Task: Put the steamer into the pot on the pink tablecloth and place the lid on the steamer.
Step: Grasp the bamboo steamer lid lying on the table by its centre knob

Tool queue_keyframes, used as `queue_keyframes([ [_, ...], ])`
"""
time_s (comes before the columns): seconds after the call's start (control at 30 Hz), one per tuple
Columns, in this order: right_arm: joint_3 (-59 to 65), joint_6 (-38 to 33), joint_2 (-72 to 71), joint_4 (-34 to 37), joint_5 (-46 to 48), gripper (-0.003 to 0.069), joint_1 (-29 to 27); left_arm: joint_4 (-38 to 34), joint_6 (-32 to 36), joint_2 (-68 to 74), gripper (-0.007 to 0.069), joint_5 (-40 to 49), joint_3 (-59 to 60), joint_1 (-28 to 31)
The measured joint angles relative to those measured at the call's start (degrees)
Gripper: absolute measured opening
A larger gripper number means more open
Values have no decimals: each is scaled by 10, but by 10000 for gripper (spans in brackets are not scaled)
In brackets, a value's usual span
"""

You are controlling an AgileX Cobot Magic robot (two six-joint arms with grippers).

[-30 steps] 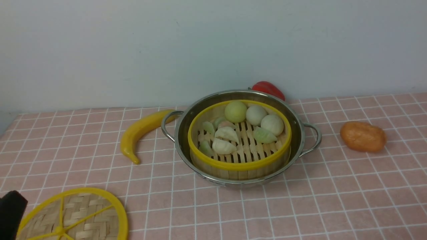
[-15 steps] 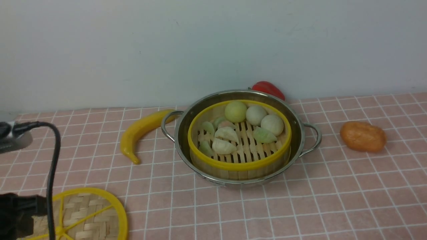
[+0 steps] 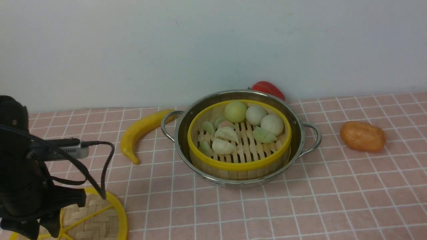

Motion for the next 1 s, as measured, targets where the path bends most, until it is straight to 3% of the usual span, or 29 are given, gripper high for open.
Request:
queue_keyframes([
  [0.47, 0, 0, 0, 0, 0, 240, 0, 22, -38, 58, 243, -77, -2, 2],
  [0.73, 0, -1, 0, 0, 0, 240, 0, 15, -51, 63, 243, -88, -2, 44],
  [1.0, 0, -1, 0, 0, 0, 240, 0, -42, -21, 71, 243, -95, -2, 51],
])
